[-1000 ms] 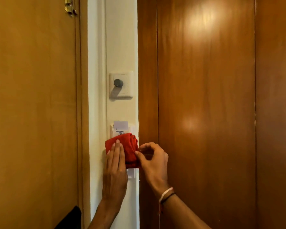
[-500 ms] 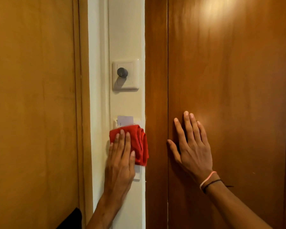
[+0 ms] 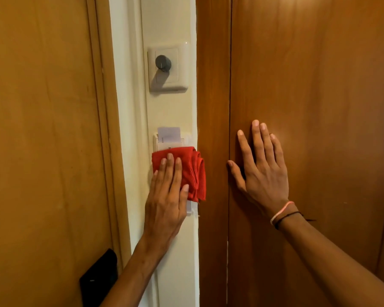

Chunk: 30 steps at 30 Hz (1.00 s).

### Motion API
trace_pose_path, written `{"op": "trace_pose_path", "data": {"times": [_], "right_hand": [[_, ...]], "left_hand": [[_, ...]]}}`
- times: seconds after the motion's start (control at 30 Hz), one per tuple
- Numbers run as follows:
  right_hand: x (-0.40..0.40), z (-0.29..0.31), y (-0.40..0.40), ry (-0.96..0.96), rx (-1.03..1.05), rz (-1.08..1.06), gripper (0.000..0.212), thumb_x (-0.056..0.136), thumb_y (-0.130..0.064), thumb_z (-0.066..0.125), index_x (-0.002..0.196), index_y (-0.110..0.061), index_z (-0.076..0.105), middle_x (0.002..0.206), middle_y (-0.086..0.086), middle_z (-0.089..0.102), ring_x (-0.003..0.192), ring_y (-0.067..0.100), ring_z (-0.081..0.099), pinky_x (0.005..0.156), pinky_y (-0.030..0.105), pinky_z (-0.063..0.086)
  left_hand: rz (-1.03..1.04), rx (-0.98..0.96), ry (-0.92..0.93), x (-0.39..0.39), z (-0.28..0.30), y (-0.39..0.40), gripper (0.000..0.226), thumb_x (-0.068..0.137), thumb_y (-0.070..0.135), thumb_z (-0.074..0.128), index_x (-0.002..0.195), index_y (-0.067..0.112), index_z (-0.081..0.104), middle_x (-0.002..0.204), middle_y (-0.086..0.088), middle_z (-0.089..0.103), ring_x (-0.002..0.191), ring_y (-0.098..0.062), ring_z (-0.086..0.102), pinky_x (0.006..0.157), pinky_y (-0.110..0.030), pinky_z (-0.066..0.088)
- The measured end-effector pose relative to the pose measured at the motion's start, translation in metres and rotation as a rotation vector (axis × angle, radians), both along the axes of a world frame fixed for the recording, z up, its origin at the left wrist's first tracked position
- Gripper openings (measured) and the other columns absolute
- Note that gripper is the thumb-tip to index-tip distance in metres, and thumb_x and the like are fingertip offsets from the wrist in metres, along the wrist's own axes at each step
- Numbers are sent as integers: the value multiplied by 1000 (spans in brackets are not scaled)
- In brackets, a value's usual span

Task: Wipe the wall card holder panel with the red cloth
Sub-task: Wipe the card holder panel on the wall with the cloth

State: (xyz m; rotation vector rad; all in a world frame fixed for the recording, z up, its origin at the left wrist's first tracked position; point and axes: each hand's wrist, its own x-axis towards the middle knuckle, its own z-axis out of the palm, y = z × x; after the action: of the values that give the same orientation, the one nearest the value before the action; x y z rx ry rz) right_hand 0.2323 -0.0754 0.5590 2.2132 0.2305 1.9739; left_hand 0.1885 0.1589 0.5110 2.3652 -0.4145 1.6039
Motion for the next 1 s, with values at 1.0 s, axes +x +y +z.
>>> {"op": "trace_pose_path", "data": {"times": [1.0], "right_hand": [[0,1,1,-19,3,10,73,103,-56,37,162,-17,22,170,19,18,160,33,14,132,46,13]], "left_hand": [[-4,-37,32,3,10,0,57,102,39,22,150,10,15,158,-12,20,149,-25,14,120,-48,22]]}}
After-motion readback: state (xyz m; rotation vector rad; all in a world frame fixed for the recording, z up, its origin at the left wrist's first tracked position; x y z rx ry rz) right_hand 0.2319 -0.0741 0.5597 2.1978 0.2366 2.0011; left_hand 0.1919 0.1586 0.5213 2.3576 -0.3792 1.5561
